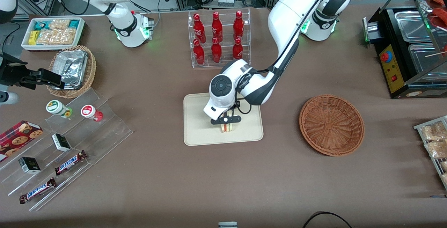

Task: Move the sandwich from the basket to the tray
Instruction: 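Lower the sandwich onto the tray and open the left gripper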

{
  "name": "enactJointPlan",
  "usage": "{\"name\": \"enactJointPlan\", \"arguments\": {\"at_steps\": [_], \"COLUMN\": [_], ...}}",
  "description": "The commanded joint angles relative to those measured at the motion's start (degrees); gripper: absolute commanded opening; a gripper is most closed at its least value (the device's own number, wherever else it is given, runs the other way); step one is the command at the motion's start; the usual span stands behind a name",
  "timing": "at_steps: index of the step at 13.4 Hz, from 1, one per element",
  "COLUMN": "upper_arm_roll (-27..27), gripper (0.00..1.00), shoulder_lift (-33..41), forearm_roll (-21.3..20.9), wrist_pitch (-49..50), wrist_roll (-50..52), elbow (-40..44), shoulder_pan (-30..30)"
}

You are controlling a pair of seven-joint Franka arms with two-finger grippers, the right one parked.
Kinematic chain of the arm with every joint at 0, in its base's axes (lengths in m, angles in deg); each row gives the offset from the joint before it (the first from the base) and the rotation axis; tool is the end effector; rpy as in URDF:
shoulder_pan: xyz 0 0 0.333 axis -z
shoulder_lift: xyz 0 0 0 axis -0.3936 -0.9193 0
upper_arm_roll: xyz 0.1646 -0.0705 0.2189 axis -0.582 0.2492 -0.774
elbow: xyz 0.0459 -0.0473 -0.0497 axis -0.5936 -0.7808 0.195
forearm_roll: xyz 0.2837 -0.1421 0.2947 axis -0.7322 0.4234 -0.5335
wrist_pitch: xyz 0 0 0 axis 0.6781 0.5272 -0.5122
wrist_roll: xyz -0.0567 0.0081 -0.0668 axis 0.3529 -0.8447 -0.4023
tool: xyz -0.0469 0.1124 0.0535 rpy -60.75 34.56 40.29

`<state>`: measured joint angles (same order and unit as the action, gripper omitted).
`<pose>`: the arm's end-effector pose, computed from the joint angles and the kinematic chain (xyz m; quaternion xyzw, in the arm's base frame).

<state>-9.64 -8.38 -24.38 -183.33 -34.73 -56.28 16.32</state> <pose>0.5099 -0.5368 0.1626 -0.9964 -0.0466 0.0709 0.0041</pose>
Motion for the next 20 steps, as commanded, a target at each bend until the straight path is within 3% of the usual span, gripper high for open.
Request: {"name": "enactJointPlan", "arguments": {"at_steps": [1,2,3,4,5,15,20], "upper_arm_roll": [-0.30,-0.30,-0.30,-0.30,-0.38,-0.82,-0.82], "gripper": [0.00,0.00,0.33,0.96,1.00,1.00,1.00], "shoulder_lift": [-1.56,-1.56,-1.65,-1.56,-1.38,6.95,14.33], "forearm_roll": [0.36,0.36,0.36,0.36,0.36,-0.52,-0.26], "wrist_pitch": [0.98,0.98,0.72,0.54,0.54,9.66,13.63], "wrist_roll": [2.00,2.43,2.96,2.71,2.62,-1.24,-4.31], "elbow": [2.49,2.58,2.58,2.58,2.58,4.16,1.53], "shoulder_pan": [0.59,0.58,0.58,0.58,0.58,-1.17,-7.40]}}
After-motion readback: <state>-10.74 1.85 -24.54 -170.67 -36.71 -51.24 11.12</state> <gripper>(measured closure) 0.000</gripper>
